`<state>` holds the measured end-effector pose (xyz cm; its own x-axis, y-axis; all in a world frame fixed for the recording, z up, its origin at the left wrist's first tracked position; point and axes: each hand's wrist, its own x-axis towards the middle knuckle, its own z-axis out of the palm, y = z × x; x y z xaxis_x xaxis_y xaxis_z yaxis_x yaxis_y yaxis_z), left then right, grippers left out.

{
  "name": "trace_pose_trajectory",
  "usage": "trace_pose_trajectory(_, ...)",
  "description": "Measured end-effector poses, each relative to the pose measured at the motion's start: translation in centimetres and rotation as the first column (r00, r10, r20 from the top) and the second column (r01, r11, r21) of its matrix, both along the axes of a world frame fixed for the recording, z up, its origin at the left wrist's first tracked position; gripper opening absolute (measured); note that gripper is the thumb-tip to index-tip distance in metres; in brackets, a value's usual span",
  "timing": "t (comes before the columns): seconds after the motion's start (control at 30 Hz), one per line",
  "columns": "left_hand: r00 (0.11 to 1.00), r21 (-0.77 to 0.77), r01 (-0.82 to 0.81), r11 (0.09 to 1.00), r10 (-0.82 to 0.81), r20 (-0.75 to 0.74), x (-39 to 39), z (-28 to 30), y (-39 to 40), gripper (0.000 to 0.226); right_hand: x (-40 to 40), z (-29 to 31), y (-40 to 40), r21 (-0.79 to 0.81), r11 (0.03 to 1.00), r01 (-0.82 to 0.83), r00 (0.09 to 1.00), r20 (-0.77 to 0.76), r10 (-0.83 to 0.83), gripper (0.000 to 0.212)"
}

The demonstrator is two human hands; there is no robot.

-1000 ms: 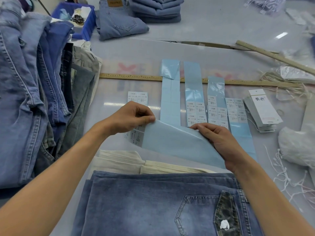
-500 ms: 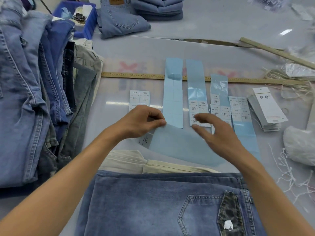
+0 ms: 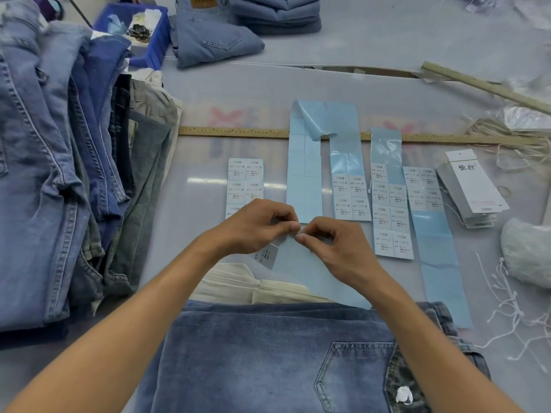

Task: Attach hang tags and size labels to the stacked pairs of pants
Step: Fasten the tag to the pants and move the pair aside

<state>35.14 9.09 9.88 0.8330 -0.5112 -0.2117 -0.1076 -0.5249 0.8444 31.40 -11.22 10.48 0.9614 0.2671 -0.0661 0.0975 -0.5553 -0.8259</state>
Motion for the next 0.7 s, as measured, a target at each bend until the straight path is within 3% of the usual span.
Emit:
trace_pose_trajectory(0.23, 0.999, 0.014, 0.025, 1.0, -0.025, -0.046, 0.3, 0.1, -0.4, 0.017, -0.3, -0.6, -0.3, 0.053, 0.998, 0.047, 0.999, -0.015, -0.046, 0.011)
trace_pose_trajectory(0.47, 1.0, 0.079, -0.011, 0.997, 0.01, 0.014, 0.8, -0.2, 1.5, 0.01, 0.2, -1.0, -2.5, 0.113, 0.992, 0.062, 0.922, -0.388, -0.014, 0.012)
trace_pose_trajectory(0.6, 1.0, 0.08, 0.001, 0.997, -0.003, 0.028, 0.6, -0.7, 1.6, 0.013, 0.7, -0.6, -2.4, -0.061, 0.997, -0.051, 0.951, -0.307, 0.03, 0.006)
trace_pose_trajectory(0.7, 0.982, 0.117, -0.002, 0.993, -0.02, 0.186, 0.4, -0.7, 0.9, 0.008, 1.3, -0.1, -1.0, 0.027, 0.997, -0.068, 0.956, -0.283, 0.073, 0.002)
